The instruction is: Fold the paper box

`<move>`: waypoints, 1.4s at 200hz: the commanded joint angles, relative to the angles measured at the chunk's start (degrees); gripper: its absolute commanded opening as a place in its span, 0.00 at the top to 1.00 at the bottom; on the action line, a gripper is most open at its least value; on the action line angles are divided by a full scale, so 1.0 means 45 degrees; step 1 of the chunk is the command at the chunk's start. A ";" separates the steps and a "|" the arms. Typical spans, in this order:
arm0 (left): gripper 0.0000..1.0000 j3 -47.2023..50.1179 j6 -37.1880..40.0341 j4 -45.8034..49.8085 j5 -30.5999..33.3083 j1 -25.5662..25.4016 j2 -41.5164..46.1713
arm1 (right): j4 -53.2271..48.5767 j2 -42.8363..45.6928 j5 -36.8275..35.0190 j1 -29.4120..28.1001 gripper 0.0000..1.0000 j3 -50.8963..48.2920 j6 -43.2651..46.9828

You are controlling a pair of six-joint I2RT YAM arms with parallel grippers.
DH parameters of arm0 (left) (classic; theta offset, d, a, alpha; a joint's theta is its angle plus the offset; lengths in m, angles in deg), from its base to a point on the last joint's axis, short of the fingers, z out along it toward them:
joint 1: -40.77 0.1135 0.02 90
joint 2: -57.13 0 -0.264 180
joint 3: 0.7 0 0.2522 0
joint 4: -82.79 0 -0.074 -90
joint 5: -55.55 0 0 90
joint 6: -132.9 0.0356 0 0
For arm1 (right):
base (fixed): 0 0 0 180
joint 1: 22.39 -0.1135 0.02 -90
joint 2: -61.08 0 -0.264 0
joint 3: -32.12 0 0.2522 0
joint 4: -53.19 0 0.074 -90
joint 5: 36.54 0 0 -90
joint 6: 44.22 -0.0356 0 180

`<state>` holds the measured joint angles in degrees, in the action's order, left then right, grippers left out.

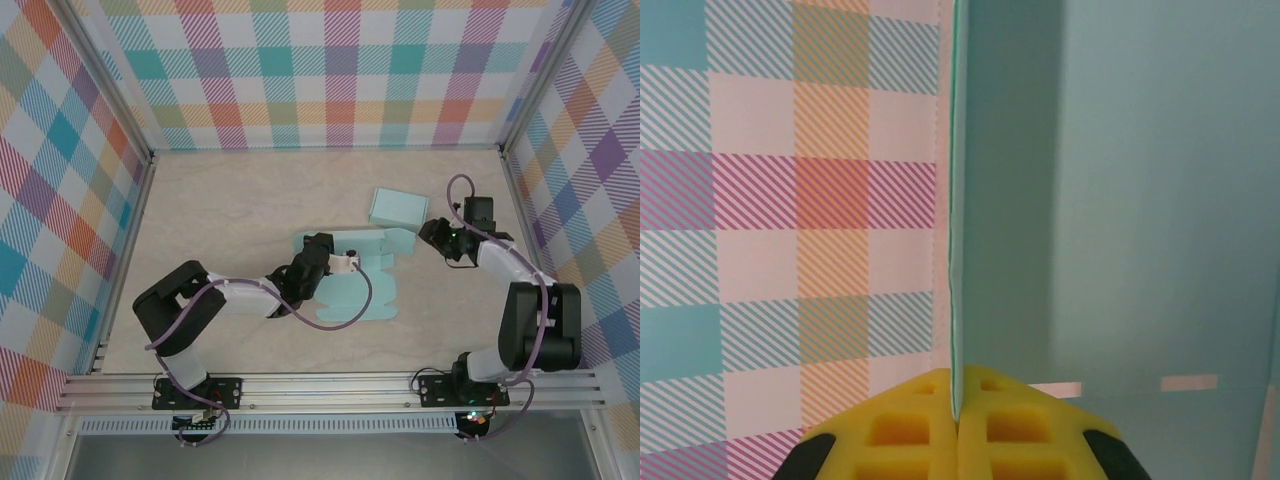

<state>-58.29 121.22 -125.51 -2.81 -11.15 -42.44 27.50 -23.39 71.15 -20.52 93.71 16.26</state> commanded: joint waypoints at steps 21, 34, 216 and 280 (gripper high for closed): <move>1.00 0.0150 0.0715 -0.1331 0.0459 -0.0181 -0.0545 | 0.0858 -0.1228 0.0195 0.0131 0.60 0.1045 0.1150; 1.00 0.0178 0.0719 -0.1427 0.0472 -0.0181 -0.0540 | 0.1070 -0.1603 0.0177 0.0132 0.60 0.1254 0.1366; 1.00 0.0174 0.1226 -0.2117 0.0685 -0.0181 -0.1165 | 0.3107 -0.3642 0.4322 -0.0194 0.65 0.1392 0.0273; 1.00 -0.0164 0.1540 -0.2315 0.1049 -0.0181 -0.1651 | 0.3226 -0.2269 0.4462 -0.0469 0.64 0.0120 0.0329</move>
<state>-57.79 126.56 -133.68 0.14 -11.35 -47.86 40.70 -37.99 89.58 -22.03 96.62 17.71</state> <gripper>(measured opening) 0.051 0.355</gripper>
